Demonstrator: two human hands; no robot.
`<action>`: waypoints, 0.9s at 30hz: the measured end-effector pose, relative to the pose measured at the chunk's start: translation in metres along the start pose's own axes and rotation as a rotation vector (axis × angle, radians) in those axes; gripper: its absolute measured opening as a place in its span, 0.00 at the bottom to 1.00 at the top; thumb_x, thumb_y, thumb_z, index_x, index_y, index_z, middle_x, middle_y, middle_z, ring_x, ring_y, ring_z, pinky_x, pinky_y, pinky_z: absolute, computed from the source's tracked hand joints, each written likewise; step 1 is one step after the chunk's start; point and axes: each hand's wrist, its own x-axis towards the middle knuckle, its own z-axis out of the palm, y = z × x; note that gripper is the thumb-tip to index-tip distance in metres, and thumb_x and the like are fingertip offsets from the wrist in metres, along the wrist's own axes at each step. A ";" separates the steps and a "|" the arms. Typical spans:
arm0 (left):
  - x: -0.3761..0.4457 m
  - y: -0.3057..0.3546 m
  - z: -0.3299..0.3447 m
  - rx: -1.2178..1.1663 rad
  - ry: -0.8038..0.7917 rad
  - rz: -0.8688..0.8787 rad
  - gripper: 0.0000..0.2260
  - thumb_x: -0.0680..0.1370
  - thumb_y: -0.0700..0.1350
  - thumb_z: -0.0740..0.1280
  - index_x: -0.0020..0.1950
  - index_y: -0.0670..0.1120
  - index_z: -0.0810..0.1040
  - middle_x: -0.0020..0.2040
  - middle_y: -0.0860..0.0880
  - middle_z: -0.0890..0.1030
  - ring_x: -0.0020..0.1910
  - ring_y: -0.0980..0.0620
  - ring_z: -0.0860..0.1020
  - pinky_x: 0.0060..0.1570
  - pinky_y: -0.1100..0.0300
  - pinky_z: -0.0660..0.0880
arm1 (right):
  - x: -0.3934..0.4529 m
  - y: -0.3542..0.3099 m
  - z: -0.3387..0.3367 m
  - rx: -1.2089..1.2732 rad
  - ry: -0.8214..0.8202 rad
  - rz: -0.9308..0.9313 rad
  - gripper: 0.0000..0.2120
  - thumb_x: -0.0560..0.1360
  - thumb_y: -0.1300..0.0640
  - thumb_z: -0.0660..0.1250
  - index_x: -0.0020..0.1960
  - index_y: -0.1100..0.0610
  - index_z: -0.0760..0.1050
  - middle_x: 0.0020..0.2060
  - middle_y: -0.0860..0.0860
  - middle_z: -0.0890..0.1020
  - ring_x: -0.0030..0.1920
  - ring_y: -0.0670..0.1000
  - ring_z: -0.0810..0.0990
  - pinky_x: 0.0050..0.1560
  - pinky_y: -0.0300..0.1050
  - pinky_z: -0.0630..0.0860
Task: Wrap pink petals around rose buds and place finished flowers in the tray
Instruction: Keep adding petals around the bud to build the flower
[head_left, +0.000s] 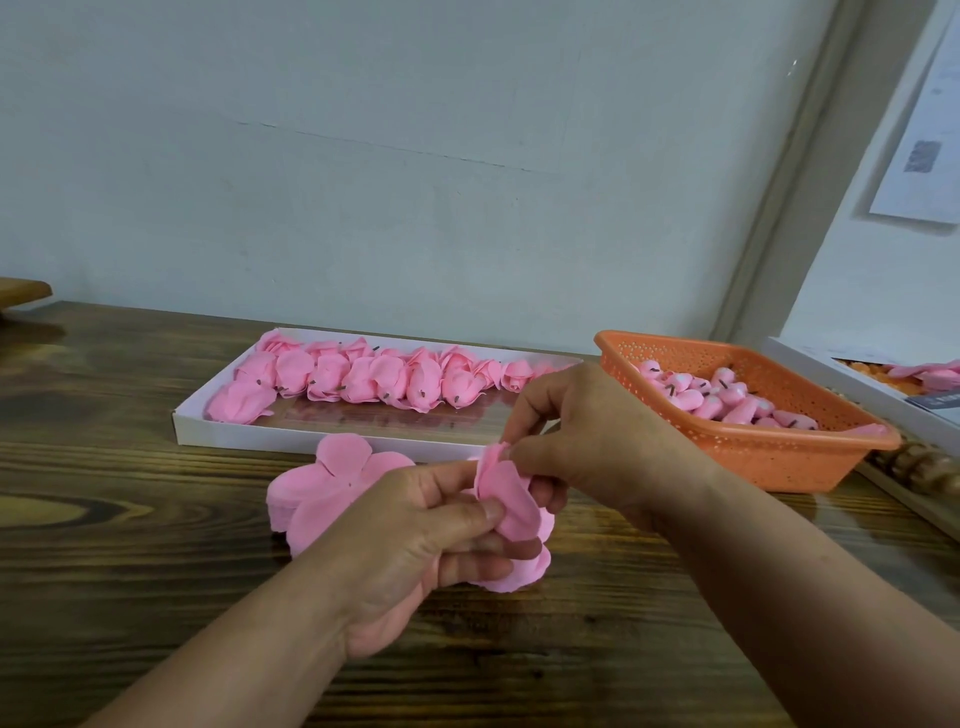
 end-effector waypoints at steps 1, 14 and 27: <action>0.000 0.000 0.001 0.011 0.012 0.000 0.13 0.67 0.42 0.69 0.50 0.42 0.84 0.47 0.41 0.85 0.43 0.46 0.85 0.39 0.59 0.82 | 0.000 0.000 0.000 -0.002 0.000 0.004 0.05 0.68 0.74 0.66 0.36 0.68 0.76 0.20 0.55 0.76 0.21 0.48 0.76 0.22 0.37 0.72; 0.000 -0.004 0.025 0.110 0.313 0.076 0.05 0.79 0.36 0.63 0.52 0.42 0.78 0.37 0.42 0.84 0.32 0.48 0.83 0.29 0.61 0.78 | 0.002 0.004 0.001 0.048 0.000 0.072 0.08 0.66 0.74 0.64 0.31 0.64 0.76 0.23 0.60 0.78 0.22 0.51 0.77 0.23 0.38 0.73; -0.004 -0.012 0.027 0.058 0.337 0.022 0.16 0.71 0.41 0.74 0.56 0.43 0.76 0.40 0.44 0.85 0.34 0.49 0.84 0.30 0.62 0.77 | 0.004 0.010 0.007 0.064 -0.051 0.132 0.07 0.68 0.73 0.66 0.33 0.65 0.76 0.22 0.59 0.76 0.21 0.53 0.74 0.23 0.39 0.73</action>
